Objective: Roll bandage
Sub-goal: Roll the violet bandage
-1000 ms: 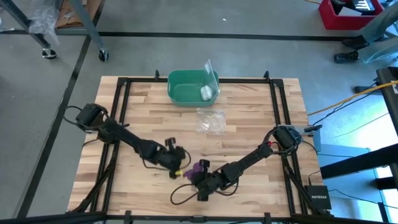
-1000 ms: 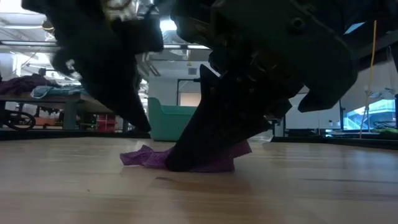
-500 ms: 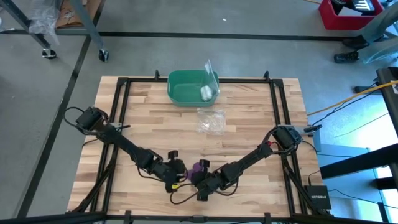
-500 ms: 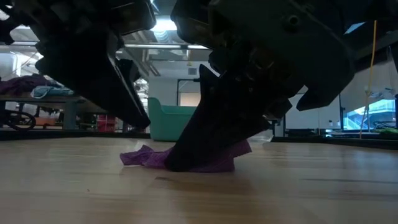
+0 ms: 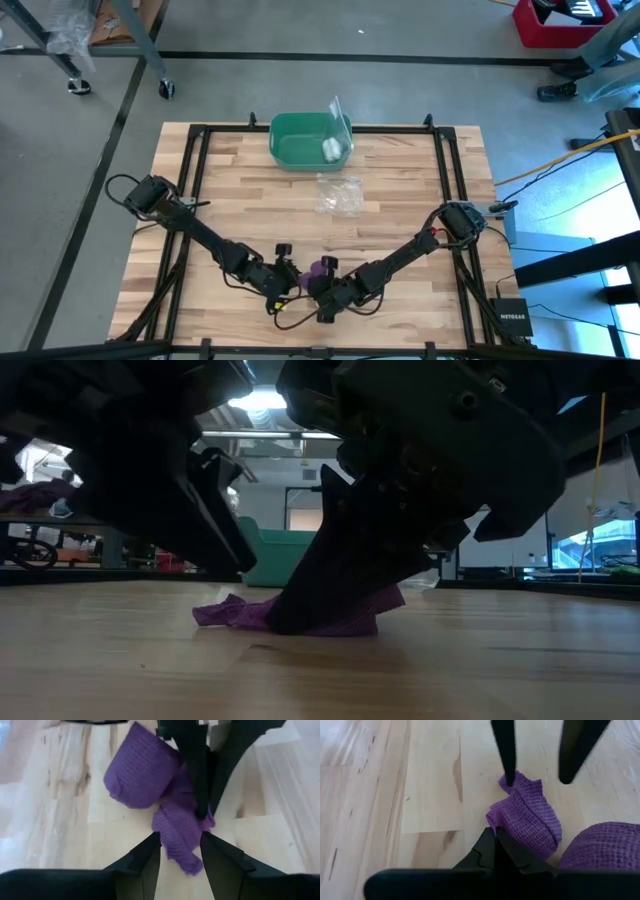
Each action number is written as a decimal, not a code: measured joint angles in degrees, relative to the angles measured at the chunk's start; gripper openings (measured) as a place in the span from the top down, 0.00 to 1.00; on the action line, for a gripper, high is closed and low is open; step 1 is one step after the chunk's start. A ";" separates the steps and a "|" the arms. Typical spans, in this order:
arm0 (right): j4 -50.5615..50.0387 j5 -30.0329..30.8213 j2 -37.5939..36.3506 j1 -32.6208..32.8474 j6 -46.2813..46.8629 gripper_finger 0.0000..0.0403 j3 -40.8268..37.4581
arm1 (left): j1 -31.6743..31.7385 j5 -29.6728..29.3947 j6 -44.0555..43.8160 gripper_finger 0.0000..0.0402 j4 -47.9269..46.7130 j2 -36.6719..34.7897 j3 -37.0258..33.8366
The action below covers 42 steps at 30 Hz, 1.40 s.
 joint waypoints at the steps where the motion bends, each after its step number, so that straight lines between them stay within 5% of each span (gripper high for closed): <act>1: 0.03 0.14 0.00 0.02 0.25 0.99 0.00 | 0.16 -0.01 0.43 0.67 0.01 0.00 0.00; 7: 0.14 0.88 0.00 0.02 1.48 0.99 0.00 | 0.48 4.48 2.66 0.68 -0.18 0.11 0.00; 21: 0.63 2.47 0.04 0.00 1.51 0.99 -0.05 | 2.93 4.44 3.49 0.68 -0.79 3.34 0.09; 42: 0.07 -0.42 0.04 0.00 1.46 0.99 0.02 | 4.83 4.89 5.20 0.82 -5.39 1.72 -0.05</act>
